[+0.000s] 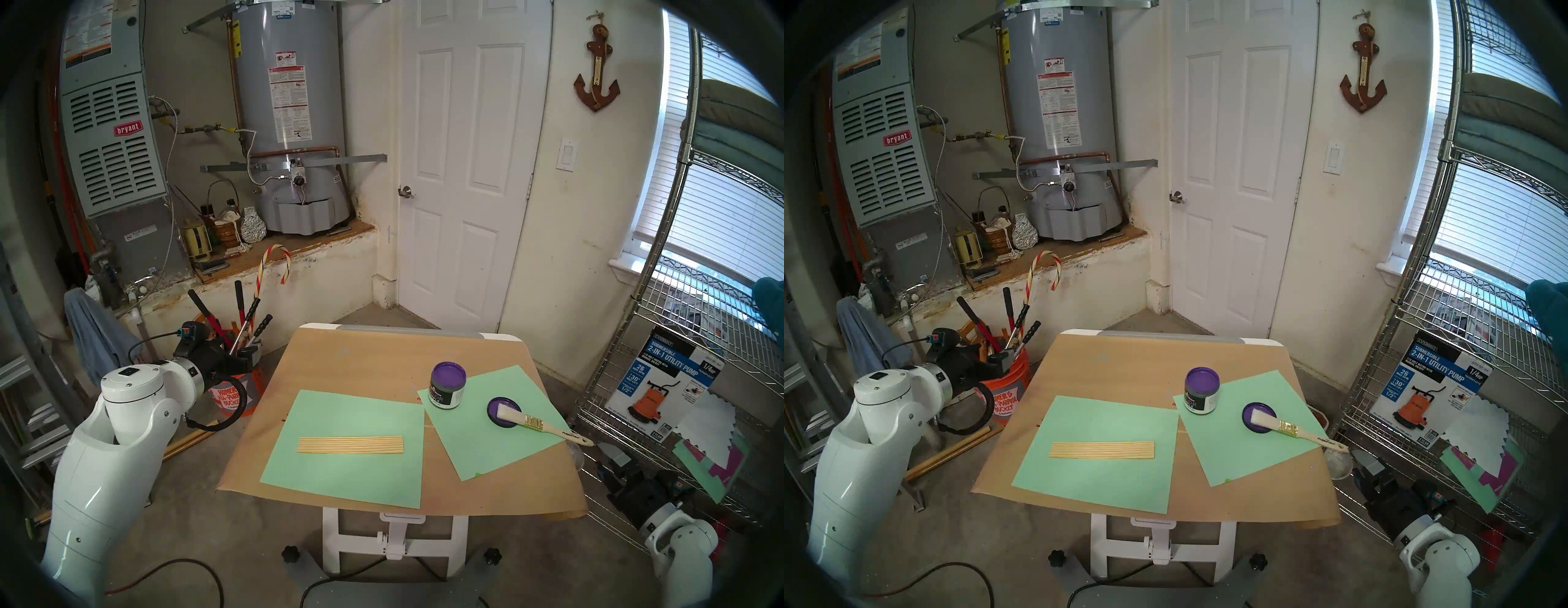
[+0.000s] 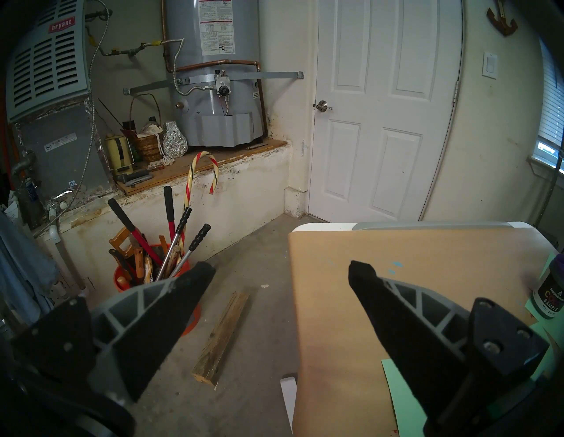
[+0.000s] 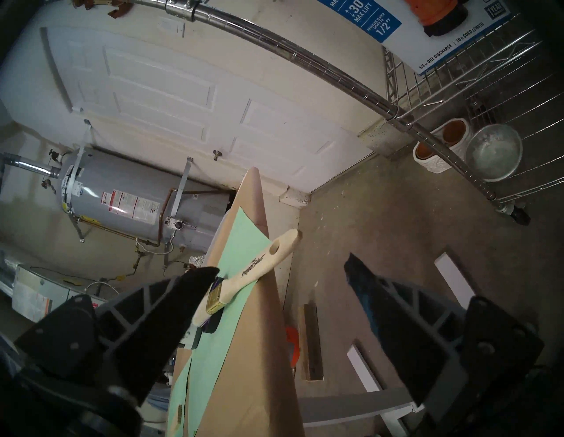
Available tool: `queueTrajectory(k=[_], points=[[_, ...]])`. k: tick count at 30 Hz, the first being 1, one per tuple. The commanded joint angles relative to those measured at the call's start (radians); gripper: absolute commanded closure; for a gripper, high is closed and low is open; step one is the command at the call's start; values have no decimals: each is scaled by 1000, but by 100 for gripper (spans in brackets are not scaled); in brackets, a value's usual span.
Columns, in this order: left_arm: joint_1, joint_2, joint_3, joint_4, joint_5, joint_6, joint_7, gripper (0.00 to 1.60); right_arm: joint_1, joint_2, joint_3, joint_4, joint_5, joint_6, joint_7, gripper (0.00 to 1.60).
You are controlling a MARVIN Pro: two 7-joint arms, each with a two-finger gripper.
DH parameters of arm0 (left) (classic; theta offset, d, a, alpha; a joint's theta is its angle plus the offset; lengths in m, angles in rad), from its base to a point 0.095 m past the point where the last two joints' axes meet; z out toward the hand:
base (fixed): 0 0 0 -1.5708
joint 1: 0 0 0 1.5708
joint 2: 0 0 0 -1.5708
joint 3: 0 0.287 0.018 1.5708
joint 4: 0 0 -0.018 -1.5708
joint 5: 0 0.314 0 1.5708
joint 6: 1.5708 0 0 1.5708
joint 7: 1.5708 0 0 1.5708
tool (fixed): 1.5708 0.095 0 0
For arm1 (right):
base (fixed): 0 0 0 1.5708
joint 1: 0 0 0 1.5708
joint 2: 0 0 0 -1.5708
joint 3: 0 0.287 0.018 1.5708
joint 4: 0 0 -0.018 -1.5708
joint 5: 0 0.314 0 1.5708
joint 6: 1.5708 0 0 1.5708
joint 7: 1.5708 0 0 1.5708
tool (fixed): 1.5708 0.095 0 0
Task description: Pick up brush, dip the brush into paint, and paint the wood
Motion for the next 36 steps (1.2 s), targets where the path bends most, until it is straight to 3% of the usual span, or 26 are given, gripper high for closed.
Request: queueTrajectory(k=[1,36], points=[[-4,1,-12,-18,-2,-3,2,0,33,-1,-16,-6,-2,-11,-3,0],[-4,1,-12,-18,-2,-3,2,0,125,-20,-58,26,17,-23,-46,0]])
